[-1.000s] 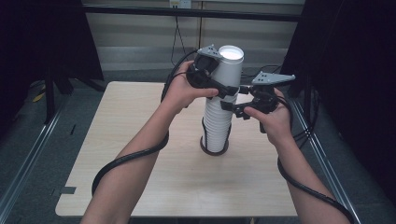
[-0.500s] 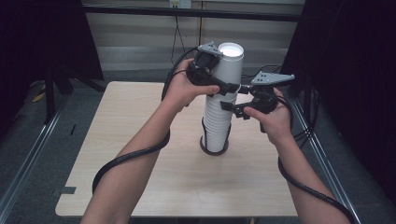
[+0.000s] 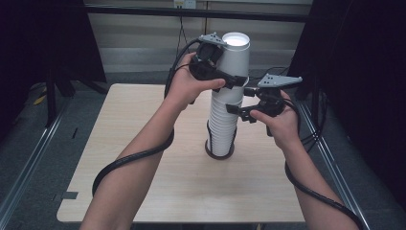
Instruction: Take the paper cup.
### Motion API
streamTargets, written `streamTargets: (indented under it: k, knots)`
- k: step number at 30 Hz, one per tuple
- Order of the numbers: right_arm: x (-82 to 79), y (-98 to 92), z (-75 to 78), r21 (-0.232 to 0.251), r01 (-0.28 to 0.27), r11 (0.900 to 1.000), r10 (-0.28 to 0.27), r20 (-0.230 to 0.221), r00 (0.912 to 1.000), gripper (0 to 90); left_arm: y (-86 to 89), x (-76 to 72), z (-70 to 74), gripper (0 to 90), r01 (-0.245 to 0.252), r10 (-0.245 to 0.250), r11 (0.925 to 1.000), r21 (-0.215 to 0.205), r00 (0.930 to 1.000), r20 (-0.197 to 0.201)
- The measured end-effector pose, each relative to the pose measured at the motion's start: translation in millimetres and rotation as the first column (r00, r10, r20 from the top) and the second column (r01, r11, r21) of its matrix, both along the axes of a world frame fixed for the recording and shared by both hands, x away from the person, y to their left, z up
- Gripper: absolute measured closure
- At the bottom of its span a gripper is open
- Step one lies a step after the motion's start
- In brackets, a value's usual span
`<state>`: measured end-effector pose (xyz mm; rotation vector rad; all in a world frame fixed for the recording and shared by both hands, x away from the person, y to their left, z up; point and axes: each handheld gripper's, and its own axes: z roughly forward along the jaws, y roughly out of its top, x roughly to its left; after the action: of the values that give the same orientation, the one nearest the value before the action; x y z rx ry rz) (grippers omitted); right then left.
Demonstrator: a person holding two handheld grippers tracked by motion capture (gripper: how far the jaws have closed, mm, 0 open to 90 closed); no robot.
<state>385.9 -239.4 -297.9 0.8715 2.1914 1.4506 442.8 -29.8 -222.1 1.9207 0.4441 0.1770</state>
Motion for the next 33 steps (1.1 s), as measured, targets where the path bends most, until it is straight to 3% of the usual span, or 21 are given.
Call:
streamTargets:
  k: [20,26,33]
  knots:
    - [-0.2,-0.2,-0.9,0.007,-0.002,1.000,0.002,0.004,1.0000,12.8,7.8,-3.7,20.0,12.9,-0.016,0.017,0.9991,-0.040,0.9993,0.032]
    - [-0.5,-0.3,-1.1,0.008,-0.001,1.000,0.001,0.005,1.0000,12.8,7.6,-5.1,25.2,13.3,-0.030,0.031,0.9986,-0.043,0.9992,0.026]
    - [-0.8,-0.5,-1.1,0.002,-0.002,1.000,0.002,0.007,1.0000,12.9,12.2,-6.5,27.5,13.3,-0.035,0.036,0.9965,-0.076,0.9992,0.020]
